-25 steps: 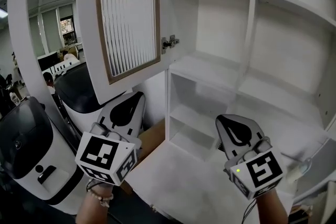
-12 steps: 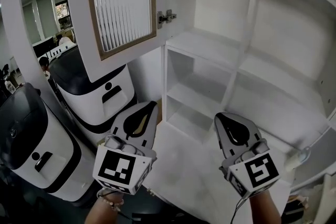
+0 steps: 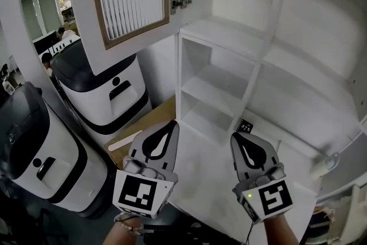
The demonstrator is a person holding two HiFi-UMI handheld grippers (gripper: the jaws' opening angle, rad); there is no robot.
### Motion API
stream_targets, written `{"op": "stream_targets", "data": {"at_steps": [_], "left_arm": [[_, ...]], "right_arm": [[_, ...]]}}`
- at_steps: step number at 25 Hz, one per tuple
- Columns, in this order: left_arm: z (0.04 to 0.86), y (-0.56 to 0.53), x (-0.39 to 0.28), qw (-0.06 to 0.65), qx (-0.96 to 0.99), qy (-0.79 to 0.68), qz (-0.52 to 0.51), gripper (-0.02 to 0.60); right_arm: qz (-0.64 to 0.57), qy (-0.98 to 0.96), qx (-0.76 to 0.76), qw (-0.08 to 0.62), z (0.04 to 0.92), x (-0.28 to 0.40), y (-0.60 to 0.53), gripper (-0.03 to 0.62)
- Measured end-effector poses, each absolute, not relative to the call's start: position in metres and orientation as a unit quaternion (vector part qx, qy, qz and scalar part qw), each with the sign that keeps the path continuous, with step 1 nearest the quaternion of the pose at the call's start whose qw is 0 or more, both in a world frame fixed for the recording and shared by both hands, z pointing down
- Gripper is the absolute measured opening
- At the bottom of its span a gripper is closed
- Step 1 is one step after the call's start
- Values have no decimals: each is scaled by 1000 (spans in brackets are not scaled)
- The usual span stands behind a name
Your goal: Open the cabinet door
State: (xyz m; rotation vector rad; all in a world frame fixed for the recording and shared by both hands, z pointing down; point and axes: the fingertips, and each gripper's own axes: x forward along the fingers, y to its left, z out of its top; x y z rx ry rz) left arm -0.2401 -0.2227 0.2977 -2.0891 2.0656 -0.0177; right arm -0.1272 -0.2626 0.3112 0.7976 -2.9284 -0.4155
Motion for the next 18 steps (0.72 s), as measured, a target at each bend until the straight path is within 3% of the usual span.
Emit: {"op": "stream_targets", "data": {"at_steps": [18], "left_arm": [[341, -209, -207, 73, -718, 692, -22, 2]], "right_arm": [[-97, -952, 287, 46, 350, -100, -247, 0]]}}
